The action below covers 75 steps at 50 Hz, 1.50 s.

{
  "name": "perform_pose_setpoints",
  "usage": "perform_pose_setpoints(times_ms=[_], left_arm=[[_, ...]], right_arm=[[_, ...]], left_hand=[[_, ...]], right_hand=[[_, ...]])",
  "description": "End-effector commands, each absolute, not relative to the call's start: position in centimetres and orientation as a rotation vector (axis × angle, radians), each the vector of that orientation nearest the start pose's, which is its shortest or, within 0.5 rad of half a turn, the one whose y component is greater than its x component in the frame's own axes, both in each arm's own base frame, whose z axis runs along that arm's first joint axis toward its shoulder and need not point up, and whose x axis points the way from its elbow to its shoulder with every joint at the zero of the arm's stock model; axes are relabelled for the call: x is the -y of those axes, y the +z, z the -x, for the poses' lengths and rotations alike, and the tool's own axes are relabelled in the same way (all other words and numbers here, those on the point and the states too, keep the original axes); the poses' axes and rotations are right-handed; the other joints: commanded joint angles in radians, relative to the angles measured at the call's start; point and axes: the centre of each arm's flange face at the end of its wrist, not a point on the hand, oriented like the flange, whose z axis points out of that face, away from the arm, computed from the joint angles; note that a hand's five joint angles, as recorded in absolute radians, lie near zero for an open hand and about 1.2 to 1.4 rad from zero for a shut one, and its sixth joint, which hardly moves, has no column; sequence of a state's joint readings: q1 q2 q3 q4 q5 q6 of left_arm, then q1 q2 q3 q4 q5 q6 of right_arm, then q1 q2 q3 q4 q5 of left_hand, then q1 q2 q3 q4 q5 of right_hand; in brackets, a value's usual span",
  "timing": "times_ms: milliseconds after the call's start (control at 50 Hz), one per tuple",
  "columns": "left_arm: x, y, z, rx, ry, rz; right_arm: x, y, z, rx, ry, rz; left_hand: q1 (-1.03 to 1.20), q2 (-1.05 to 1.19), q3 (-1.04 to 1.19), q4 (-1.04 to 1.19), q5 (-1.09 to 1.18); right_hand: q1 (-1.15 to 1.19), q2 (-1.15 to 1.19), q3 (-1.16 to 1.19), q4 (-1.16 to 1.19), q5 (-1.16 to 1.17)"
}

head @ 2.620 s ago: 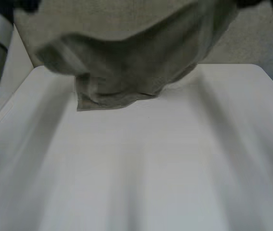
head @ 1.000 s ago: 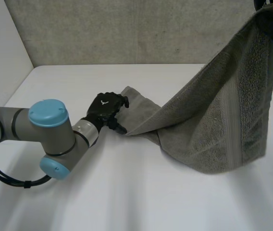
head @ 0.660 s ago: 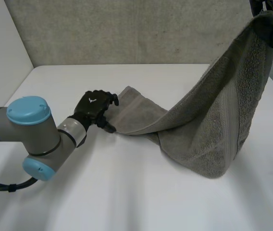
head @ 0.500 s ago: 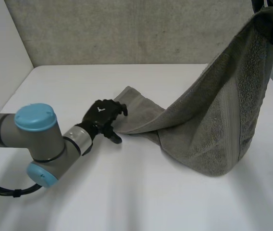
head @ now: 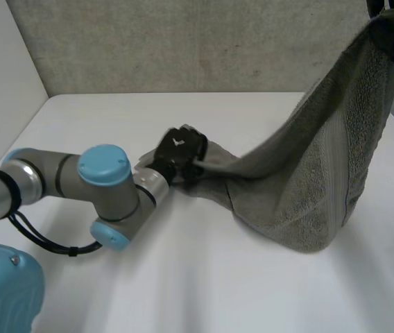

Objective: Fold the towel.

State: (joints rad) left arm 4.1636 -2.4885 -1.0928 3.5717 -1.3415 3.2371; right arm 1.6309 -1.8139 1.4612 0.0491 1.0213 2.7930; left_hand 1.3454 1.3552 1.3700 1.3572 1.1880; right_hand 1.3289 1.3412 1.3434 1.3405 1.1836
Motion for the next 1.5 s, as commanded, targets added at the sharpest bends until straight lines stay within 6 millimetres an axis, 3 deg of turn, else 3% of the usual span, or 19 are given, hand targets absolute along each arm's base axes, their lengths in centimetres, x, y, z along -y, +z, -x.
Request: perform_pose_setpoints(times_ms=[20,140,180,300,380,580,800,900,1000,1140,1240,1340,1380,1400,1420,1440,1460,1480,1500], left_arm=[[38.8,19.9,30.5,-2.093,-2.603,-0.584],[38.9,27.1,27.1,-1.866,-2.744,-0.487],[37.1,31.2,26.4,-1.748,-2.835,-0.490],[31.8,38.1,25.6,-1.526,-2.989,-0.559],[29.8,39.3,25.2,-1.477,-3.018,-0.610],[29.5,35.9,20.7,-1.529,-2.751,-0.666],[28.5,29.0,21.2,-1.721,-2.569,-1.030],[30.7,22.7,21.2,-2.008,-2.402,-1.055],[31.6,20.3,21.3,-2.084,-2.329,-1.075],[33.1,18.4,21.5,-2.040,-2.241,-1.156],[35.4,18.4,21.8,-1.970,-2.233,-1.174],[39.2,22.9,22.3,-1.749,-2.366,-1.071],[41.0,29.0,23.1,-1.533,-2.531,-0.931],[41.0,29.1,23.1,-1.531,-2.532,-0.930],[41.1,32.9,23.8,-1.409,-2.641,-0.851],[40.9,36.8,24.0,-1.277,-2.753,-0.757],[40.9,36.8,24.0,-1.276,-2.754,-0.756],[40.5,40.5,23.7,-1.147,-2.851,-0.657],[40.5,40.6,23.7,-1.146,-2.852,-0.656]], right_arm=[[23.3,41.0,-19.0,-1.562,-2.439,0.980],[23.6,43.0,-19.2,-1.424,-2.513,0.911],[23.8,43.7,-19.1,-1.386,-2.541,0.880],[25.0,44.7,-18.9,-1.363,-2.530,0.821],[25.1,44.4,-18.9,-1.436,-2.478,0.817],[25.9,41.8,-18.9,-1.696,-2.326,0.920],[26.9,34.7,-19.7,-1.989,-2.018,1.133],[27.9,32.1,-20.8,-2.049,-1.917,1.149],[29.1,30.3,-21.9,-2.100,-1.901,1.159],[31.1,27.9,-22.6,-2.146,-1.880,1.157],[32.4,28.2,-24.2,-2.038,-1.971,1.170],[34.3,33.0,-26.4,-1.699,-2.339,1.108],[35.0,35.4,-26.6,-1.562,-2.480,1.019],[35.3,37.6,-26.7,-1.422,-2.593,0.903],[35.1,40.6,-26.5,-1.250,-2.702,0.774],[35.1,40.6,-26.5,-1.248,-2.703,0.773],[34.4,43.7,-25.8,-1.065,-2.791,0.663],[34.4,43.8,-25.8,-1.063,-2.791,0.662],[33.2,46.5,-25.2,-0.902,-2.837,0.572]], left_hand=[[0.051,0.041,0.026,0.039,0.034],[0.051,0.041,0.026,0.039,0.034],[0.051,0.041,0.026,0.039,0.034],[0.051,0.041,0.026,0.039,0.034],[0.051,0.041,0.026,0.039,0.034],[0.051,0.041,0.026,0.039,0.034],[0.051,0.041,0.026,0.039,0.034],[0.051,0.041,0.026,0.039,0.034],[0.051,0.041,0.026,0.039,0.034],[0.051,0.041,0.026,0.039,0.034],[0.051,0.041,0.026,0.039,0.034],[0.051,0.041,0.026,0.039,0.034],[0.051,0.041,0.026,0.039,0.034],[0.051,0.041,0.026,0.039,0.034],[0.051,0.041,0.026,0.039,0.034],[0.051,0.041,0.026,0.039,0.034],[0.051,0.041,0.026,0.039,0.034],[0.051,0.041,0.026,0.039,0.034],[0.051,0.041,0.026,0.039,0.034]], right_hand=[[0.067,0.055,0.053,0.056,0.038],[0.067,0.055,0.053,0.056,0.038],[0.067,0.055,0.053,0.056,0.038],[0.067,0.055,0.053,0.056,0.038],[0.067,0.055,0.053,0.056,0.038],[0.067,0.055,0.053,0.056,0.038],[0.067,0.055,0.053,0.056,0.038],[0.067,0.055,0.053,0.056,0.038],[0.067,0.055,0.053,0.056,0.038],[0.067,0.055,0.053,0.056,0.038],[0.067,0.055,0.053,0.056,0.038],[0.067,0.055,0.053,0.056,0.038],[0.067,0.055,0.053,0.056,0.038],[0.067,0.055,0.053,0.056,0.038],[0.067,0.055,0.053,0.056,0.038],[0.067,0.055,0.053,0.056,0.038],[0.067,0.055,0.053,0.056,0.038],[0.067,0.055,0.053,0.056,0.038],[0.067,0.055,0.053,0.056,0.038]])
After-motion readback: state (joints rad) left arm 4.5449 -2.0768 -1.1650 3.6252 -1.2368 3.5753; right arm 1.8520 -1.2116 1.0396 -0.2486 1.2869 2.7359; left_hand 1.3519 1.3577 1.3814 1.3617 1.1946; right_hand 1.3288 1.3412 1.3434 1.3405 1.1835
